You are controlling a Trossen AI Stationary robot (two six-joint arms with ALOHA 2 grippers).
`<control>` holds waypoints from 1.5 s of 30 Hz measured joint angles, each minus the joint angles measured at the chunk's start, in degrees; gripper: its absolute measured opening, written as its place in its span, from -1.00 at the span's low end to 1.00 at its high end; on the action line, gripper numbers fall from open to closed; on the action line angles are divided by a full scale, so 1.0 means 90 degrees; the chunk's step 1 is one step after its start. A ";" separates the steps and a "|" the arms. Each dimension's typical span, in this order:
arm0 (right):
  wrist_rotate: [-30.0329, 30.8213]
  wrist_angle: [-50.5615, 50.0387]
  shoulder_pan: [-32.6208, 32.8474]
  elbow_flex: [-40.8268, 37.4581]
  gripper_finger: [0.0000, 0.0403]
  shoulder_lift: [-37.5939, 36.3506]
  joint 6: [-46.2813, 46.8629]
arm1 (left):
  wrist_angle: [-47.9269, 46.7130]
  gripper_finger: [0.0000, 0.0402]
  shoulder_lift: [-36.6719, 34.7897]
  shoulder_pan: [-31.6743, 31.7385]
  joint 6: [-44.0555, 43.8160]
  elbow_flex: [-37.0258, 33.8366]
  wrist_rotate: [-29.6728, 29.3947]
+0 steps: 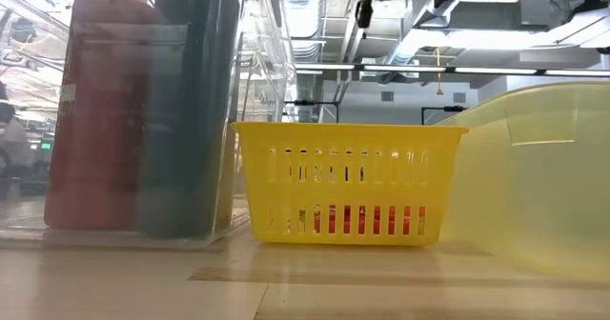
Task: Pick & Place Paint Supplies
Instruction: Put the black paint brush into the right yellow bin
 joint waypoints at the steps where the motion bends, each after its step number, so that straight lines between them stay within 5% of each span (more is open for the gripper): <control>1: -0.0001 -0.0162 0.0000 0.0000 -0.96 0.0000 0.0026 | -0.0157 -0.11 -0.0101 0.0074 0.0139 0.0000 0.0001; 14: 0.0332 -0.3607 0.0269 0.0000 -0.96 0.0002 0.0294 | -0.2133 -0.10 -0.1264 0.0802 0.1270 0.0002 -0.0216; 22: 0.0392 -0.5219 0.1125 0.0000 -0.96 0.0002 0.1028 | -0.2639 -0.10 -0.1515 0.0946 0.1573 0.0002 -0.0267; 45: 0.2805 -0.6902 0.4256 0.0000 -0.96 0.0002 0.6169 | -0.3347 -0.09 -0.1532 0.0944 0.2840 0.0002 -0.0318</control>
